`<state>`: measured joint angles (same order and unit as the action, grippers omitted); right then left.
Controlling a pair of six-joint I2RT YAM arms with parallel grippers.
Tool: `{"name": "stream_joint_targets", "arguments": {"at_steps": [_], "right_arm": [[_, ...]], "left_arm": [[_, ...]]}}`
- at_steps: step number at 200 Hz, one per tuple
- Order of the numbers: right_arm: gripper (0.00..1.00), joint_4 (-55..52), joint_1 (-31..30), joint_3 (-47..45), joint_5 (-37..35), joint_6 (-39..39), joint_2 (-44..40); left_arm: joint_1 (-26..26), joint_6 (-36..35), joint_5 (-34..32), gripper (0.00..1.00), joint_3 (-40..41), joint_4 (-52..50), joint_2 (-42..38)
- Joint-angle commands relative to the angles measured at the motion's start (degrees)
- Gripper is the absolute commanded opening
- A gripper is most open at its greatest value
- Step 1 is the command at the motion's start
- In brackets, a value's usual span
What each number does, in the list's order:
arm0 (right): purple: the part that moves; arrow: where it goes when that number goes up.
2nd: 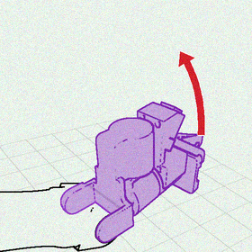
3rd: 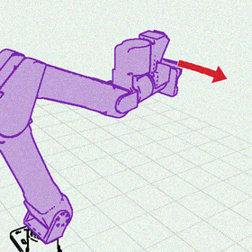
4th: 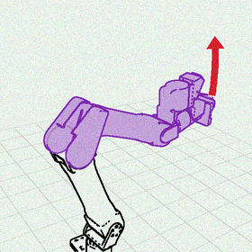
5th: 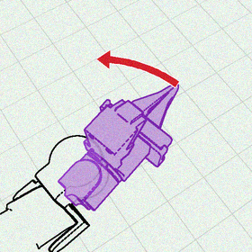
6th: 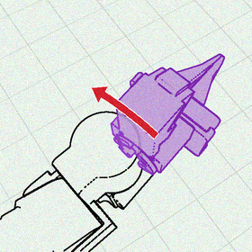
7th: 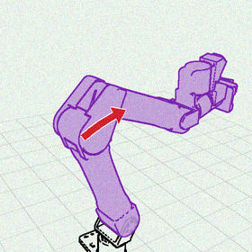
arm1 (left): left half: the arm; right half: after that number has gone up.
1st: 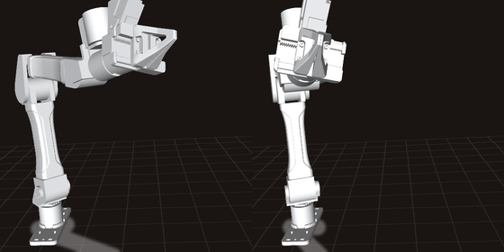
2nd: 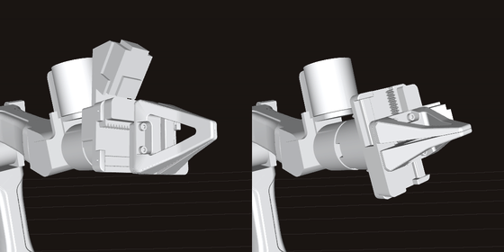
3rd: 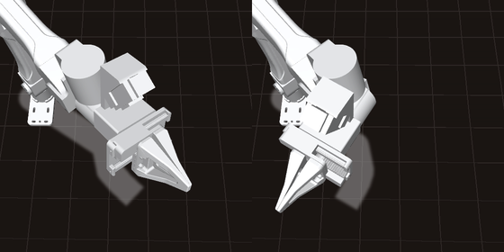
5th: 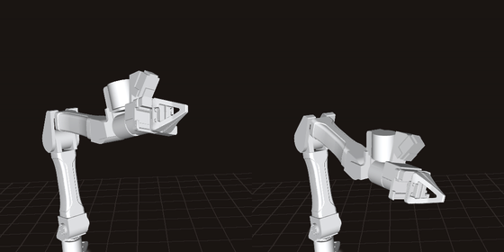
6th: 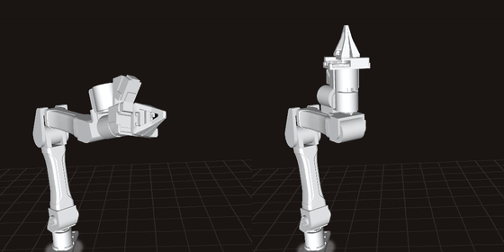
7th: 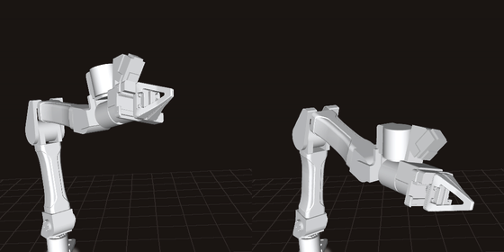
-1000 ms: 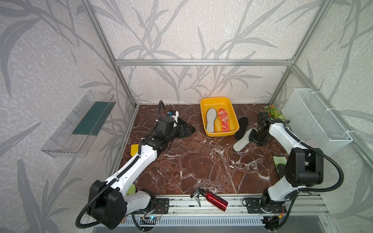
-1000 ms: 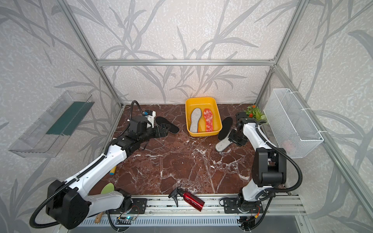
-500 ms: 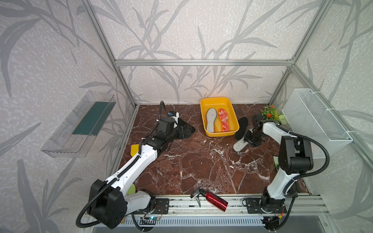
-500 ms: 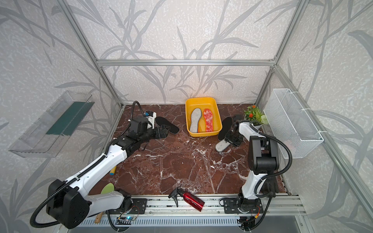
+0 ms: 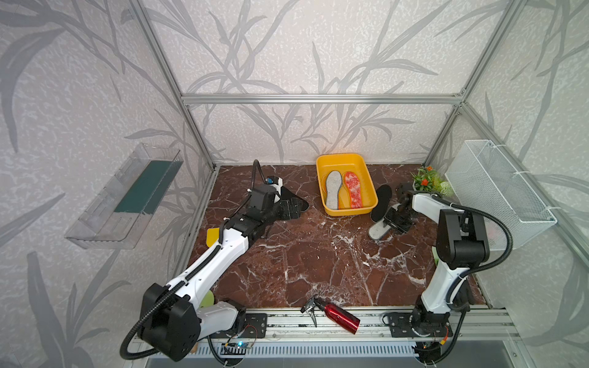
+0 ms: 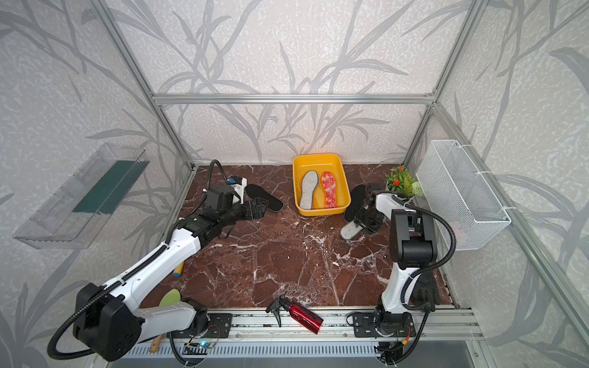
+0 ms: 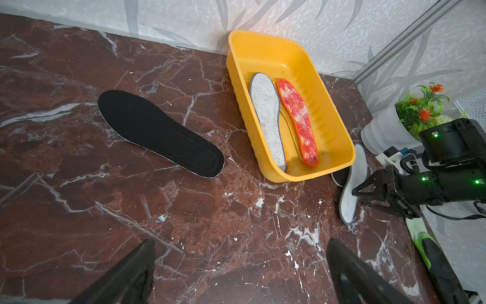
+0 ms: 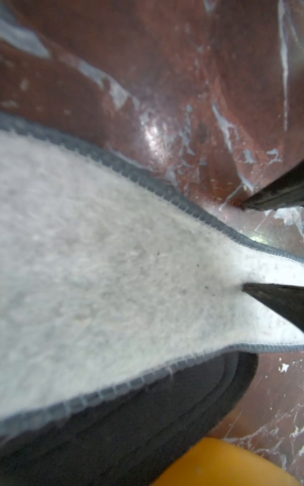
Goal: Put the insoles into the storage box
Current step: Pick up the insole from the center of the board.
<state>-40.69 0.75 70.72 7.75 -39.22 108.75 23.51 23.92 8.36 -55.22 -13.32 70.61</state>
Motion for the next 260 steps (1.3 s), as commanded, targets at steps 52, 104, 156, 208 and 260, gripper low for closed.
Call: {"name": "stream_joint_targets", "arguments": {"at_steps": [52, 104, 156, 208, 260], "right_arm": [[0.36, 1.7, 0.6, -1.9, -3.1, -0.2, 2.6], [0.23, 2.5, 0.7, -2.2, -3.0, 0.3, 2.6], [0.08, 3.3, 0.9, -2.9, -2.7, 1.3, 1.9], [0.02, 5.1, 0.9, -4.3, -2.3, 4.4, -0.4], [0.0, 6.5, 1.0, -6.6, -0.8, 7.9, -4.2]], "left_arm": [[0.1, -0.8, -1.3, 0.99, -1.1, -1.4, -0.3], [0.1, -0.7, -1.6, 0.99, -1.1, -1.8, -0.6], [0.1, -0.6, -1.8, 0.99, -1.2, -2.0, -0.6], [0.1, -0.6, -1.7, 0.99, -1.2, -2.0, -0.3], [0.1, -0.3, -1.7, 0.99, -1.4, -2.1, -0.2]]}}
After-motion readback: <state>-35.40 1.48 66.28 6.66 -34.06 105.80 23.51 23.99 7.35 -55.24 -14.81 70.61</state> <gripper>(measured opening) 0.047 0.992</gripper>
